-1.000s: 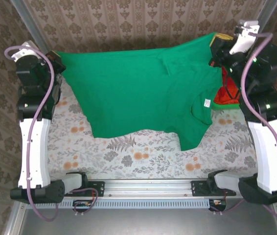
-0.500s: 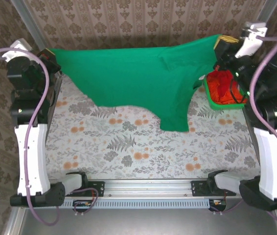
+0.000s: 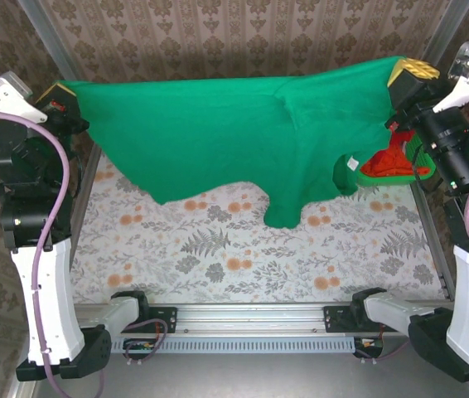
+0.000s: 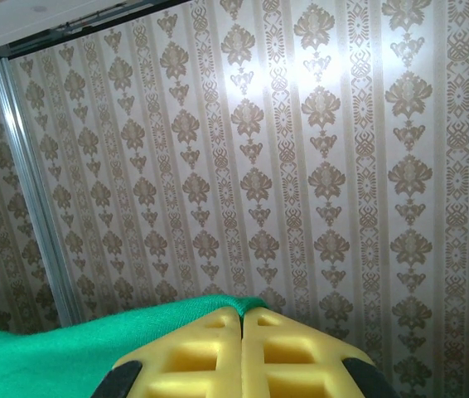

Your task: Fold and stack the t-shirts

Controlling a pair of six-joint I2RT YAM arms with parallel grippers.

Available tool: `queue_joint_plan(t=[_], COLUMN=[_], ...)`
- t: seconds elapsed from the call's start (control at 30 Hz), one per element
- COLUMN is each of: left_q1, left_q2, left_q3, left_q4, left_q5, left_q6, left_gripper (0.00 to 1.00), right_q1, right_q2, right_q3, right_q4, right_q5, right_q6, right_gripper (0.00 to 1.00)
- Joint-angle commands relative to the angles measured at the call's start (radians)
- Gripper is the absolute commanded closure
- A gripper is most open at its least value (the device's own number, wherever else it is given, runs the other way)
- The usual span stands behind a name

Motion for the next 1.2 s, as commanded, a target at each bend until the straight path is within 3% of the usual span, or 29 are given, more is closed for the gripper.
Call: queue_joint_plan(t=[0.0,0.3,0.53,0.87,1.03,1.1,1.17], left_q1=[0.017,0.017,0.020,0.029,0.029,0.029,0.029], left_q2=[0.008,0.156,0.344,0.626,0.616,0.555,0.456], left_q3=[0.036,0.053,0.131,0.645,0.706,0.601,0.382], left_q4=[-0.006,-0.001,0.042,-0.065,-0.070,-0.049,0.021], left_q5=[-0.041,-0.071,-0.072,-0.024,-0.017,-0.020,-0.025], left_q6=[0.042,0.071,0.054,0.072,0.081,0.085,0.085], left_gripper=[1.00,1.00,1.00,1.00,1.00,1.00,1.00], right_q1=[-0.007,-0.007,-0.023,-0.077,-0.122,-0.129,-0.131], right_q2=[0.030,0.191,0.441,0.714,0.676,0.622,0.525], right_q3=[0.058,0.115,0.274,0.727,0.706,0.600,0.395], right_q4=[0.003,0.012,-0.009,0.006,0.030,0.017,0.027], right_q5=[0.023,0.086,0.121,-0.002,-0.038,-0.052,-0.069], right_q6=[-0.022,-0.066,-0.060,0.087,0.137,0.130,0.110], right_gripper=[1.00,1.00,1.00,1.00,1.00,1.00,1.00])
